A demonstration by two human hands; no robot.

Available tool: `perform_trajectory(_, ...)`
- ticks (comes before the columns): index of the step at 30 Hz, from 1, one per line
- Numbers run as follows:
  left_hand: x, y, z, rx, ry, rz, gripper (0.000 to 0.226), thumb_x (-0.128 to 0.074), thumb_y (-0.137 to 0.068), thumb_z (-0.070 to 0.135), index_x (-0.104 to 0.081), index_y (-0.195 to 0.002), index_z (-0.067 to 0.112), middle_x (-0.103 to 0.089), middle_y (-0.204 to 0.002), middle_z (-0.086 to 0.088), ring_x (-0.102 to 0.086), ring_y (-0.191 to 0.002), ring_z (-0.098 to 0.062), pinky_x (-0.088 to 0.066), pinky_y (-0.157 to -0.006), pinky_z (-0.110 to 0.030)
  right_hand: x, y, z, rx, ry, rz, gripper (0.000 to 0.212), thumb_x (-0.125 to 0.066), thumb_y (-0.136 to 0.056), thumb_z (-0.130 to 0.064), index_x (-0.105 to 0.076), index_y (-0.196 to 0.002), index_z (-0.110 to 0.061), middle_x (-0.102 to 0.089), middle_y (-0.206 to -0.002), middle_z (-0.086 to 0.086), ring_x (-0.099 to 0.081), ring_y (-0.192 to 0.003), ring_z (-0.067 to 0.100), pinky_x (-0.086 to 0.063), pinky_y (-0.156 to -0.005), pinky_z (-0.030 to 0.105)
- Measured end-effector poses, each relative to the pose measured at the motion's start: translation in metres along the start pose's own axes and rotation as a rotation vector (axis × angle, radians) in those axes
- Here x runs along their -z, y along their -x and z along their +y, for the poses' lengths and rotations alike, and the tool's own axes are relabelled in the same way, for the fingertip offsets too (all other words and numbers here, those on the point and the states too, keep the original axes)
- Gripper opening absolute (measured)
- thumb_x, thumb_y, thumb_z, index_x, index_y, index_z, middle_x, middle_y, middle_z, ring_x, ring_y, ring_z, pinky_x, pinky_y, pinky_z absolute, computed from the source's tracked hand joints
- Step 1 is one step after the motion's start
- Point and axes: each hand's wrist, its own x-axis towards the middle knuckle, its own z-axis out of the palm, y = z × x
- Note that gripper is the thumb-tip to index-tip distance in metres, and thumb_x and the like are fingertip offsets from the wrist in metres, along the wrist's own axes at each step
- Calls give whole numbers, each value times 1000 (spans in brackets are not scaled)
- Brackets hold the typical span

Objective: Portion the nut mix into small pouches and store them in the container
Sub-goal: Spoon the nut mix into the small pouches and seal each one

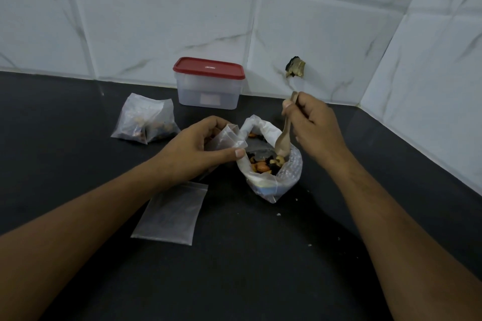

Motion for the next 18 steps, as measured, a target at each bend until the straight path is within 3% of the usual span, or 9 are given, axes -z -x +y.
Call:
perform_trajectory(2,1,0,-1,-1,-3,-1,69,-76,-67,67,-59,-126,37,-72,-116,11,-70,-107,-11,-58,-96,-47,0,1,-2,61,29,-9,33,-55,-106,-28,-58,-82,-5,-52,-62,4,-46,-56,11,-40,-56,30)
perform_trajectory(7,0,0,0,-4,-2,-1,67,-76,-67,67,-59,-126,37,-72,-116,11,-70,-107,-9,-58,-96,-46,-6,3,-2,140,162,-92,33,-56,-106,-29,-55,-79,-10,-56,-66,8,-49,-59,23,-40,-56,34)
perform_trajectory(9,0,0,0,0,2,-2,66,-77,-68,66,-59,-125,38,-73,-115,12,-70,-106,-9,-58,-96,-46,-6,4,-2,104,113,-78,33,-56,-106,-29,-57,-80,-8,-55,-65,11,-47,-56,19,-40,-55,33)
perform_trajectory(14,0,-1,-1,1,2,-7,67,-79,-68,66,-59,-126,38,-73,-114,12,-71,-105,-10,-58,-94,-47,0,1,-5,-4,-73,109,29,-54,-106,-27,-63,-82,-15,-51,-57,-11,-47,-55,11,-43,-56,30)
perform_trajectory(18,0,0,-1,-1,15,-3,67,-77,-67,66,-60,-125,37,-73,-115,11,-71,-106,-13,-58,-95,-47,-1,1,-6,107,60,96,34,-55,-106,-28,-55,-76,-11,-47,-59,-6,-41,-55,8,-37,-54,30)
